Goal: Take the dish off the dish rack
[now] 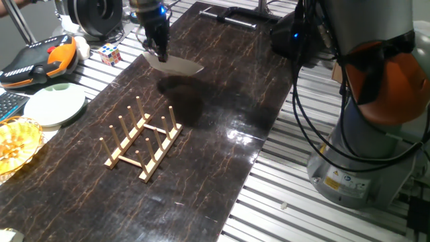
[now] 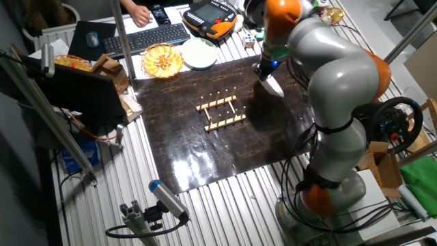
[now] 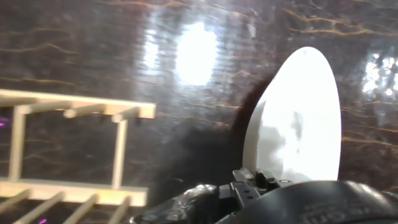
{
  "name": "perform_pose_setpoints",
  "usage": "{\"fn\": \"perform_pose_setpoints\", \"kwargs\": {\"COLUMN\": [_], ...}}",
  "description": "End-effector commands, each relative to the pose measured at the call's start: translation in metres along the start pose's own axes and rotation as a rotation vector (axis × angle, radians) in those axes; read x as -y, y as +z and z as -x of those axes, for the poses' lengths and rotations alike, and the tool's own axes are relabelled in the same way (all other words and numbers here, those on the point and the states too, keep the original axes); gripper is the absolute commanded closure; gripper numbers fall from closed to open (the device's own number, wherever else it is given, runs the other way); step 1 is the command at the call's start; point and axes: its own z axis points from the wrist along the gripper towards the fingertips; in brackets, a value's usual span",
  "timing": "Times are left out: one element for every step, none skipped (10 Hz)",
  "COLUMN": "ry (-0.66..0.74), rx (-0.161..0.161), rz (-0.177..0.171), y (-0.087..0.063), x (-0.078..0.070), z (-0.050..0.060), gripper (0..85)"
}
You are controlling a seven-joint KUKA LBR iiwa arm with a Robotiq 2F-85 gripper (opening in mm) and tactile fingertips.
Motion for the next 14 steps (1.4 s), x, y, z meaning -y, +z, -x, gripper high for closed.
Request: {"fn": "perform_pose_setpoints", "kwargs": {"ry": [-0.004, -0.003, -0.002, -0.004, -0.005, -0.007, -0.007, -0.007, -0.009, -0.012, -0.014, -0.015, -0.015, -0.005], "rx": [-0.008, -0.014, -0.019, -0.021, -0.02, -0.018, -0.018, -0.017, -0.017, -0.02, -0.024, -0.026, -0.027, -0.039], "rz": [-0.449, -0.475, -0.472, -0.472, -0.471, -0.468, -0.466, -0.468, -0.468, -0.455, -0.42, -0.406, -0.392, -0.313], "y": [0.005, 0.009, 0.014, 0.018, 0.025, 0.031, 0.036, 0.041, 0.044, 0.046, 0.048, 0.05, 0.052, 0.054], "x": [0.0, 0.0, 0.0, -0.001, -0.001, -0.003, -0.004, -0.004, -0.005, -0.005, -0.004, -0.004, -0.004, -0.005], "z": [0.001, 0.002, 0.003, 0.004, 0.006, 0.008, 0.009, 0.01, 0.011, 0.011, 0.01, 0.009, 0.009, 0.009], "gripper": [84.3, 84.3, 84.3, 84.3, 84.3, 84.3, 84.3, 84.3, 84.3, 84.3, 84.3, 84.3, 84.3, 84.3]}}
